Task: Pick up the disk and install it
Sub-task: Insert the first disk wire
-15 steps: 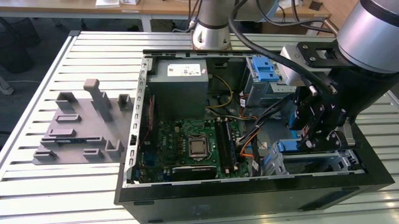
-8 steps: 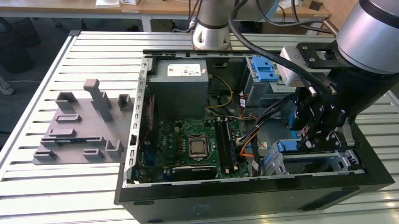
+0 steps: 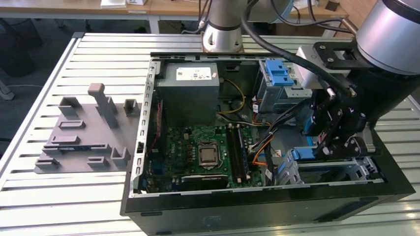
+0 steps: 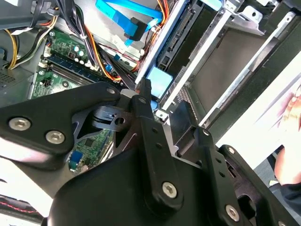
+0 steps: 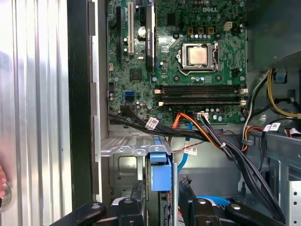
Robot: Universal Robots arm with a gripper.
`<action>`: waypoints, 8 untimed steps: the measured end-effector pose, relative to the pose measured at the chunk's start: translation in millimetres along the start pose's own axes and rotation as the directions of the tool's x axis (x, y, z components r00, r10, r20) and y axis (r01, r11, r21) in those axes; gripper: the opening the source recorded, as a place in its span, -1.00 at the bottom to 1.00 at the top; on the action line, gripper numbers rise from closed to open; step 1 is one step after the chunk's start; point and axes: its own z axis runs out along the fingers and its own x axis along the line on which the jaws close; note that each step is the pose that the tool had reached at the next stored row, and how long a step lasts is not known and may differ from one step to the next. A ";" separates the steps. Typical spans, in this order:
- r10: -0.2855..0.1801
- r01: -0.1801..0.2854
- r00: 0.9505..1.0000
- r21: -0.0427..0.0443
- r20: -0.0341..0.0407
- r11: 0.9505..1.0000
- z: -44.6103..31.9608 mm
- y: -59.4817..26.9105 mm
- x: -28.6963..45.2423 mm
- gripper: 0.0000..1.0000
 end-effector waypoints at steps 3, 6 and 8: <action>0.000 0.000 1.000 0.000 0.000 1.000 -3.2 0.0 -0.1 -0.12; 0.000 0.000 1.000 0.000 0.000 1.000 -5.6 -0.1 -0.1 -0.12; 0.000 0.000 1.000 -0.001 0.000 1.000 -6.1 -0.9 -0.1 -0.12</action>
